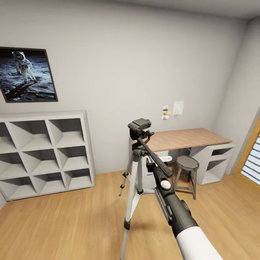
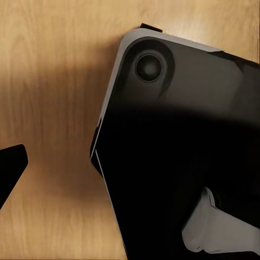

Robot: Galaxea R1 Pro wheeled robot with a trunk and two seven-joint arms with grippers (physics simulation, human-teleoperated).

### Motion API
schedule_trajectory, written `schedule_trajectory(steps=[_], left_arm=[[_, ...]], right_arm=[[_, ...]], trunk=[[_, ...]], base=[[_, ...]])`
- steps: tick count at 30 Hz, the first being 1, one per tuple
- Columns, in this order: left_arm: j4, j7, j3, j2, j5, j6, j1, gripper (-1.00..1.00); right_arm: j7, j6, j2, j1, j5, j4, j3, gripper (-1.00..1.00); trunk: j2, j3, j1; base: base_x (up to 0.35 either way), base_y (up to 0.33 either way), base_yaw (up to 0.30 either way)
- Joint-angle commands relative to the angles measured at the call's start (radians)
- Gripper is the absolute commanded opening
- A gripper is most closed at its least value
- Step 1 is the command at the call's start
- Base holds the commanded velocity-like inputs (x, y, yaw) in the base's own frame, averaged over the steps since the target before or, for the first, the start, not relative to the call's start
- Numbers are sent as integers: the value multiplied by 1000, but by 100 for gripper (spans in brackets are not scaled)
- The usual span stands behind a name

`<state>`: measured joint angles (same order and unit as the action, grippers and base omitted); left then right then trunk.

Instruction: Attach the digital camera to the camera tripod in the bedroom.

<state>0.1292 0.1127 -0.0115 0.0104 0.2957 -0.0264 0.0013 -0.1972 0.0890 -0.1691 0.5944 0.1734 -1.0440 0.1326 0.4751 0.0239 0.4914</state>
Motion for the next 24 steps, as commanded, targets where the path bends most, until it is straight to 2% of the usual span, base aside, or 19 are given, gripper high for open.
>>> schedule_trajectory(steps=[1, 15, 24], left_arm=[[3, 4, -1, 0, 5, -3, 0, 100], [3, 4, 0, 0, -1, -3, 0, 100], [3, 4, 1, 0, -4, -3, 0, 100]], right_arm=[[-6, 8, 0, 1, 11, -1, 2, -100], [-7, 5, 2, 1, 9, 1, -2, -100], [-7, 5, 2, 1, 9, 1, -4, -100]], trunk=[[2, 2, 1], [2, 2, 1], [2, 2, 1]], base=[[154, -240, 0], [151, -244, 0], [52, -277, 0]])
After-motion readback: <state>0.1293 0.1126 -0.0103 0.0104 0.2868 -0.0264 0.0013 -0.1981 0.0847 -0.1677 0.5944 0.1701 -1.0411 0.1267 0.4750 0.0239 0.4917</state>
